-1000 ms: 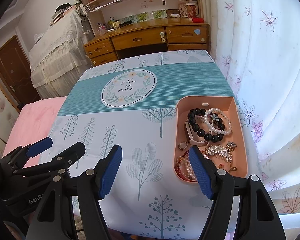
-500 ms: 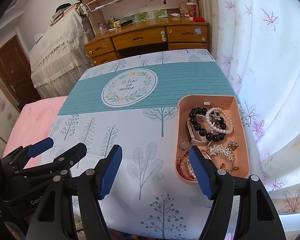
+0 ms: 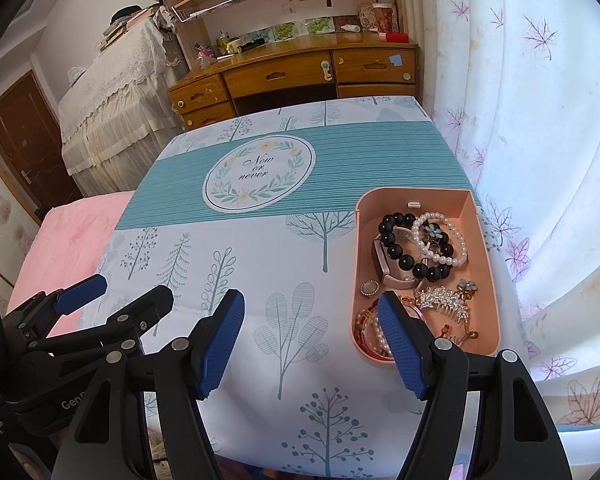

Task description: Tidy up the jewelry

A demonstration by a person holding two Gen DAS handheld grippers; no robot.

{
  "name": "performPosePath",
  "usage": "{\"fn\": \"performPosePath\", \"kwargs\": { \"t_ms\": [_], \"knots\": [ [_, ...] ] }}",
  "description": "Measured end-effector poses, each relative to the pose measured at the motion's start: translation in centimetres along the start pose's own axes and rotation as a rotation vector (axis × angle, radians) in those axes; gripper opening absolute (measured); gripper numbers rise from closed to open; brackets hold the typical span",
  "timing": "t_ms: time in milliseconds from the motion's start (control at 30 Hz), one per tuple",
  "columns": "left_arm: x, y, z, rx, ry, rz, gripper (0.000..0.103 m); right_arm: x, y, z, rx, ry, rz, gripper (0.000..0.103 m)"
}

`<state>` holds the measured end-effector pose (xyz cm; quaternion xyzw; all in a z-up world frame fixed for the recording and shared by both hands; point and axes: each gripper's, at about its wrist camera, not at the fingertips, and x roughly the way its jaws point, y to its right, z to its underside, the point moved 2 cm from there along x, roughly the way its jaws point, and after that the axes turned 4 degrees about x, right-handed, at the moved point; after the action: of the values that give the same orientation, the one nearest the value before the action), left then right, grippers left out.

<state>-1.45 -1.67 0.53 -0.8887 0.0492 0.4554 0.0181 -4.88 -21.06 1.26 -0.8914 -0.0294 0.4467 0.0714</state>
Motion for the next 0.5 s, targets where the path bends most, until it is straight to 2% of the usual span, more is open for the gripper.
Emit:
{"fn": "performPosePath", "kwargs": {
  "t_ms": [500],
  "knots": [
    [0.14, -0.83, 0.46, -0.011, -0.007, 0.008, 0.084, 0.49, -0.73, 0.58, -0.011, -0.010, 0.012, 0.070]
  ]
}}
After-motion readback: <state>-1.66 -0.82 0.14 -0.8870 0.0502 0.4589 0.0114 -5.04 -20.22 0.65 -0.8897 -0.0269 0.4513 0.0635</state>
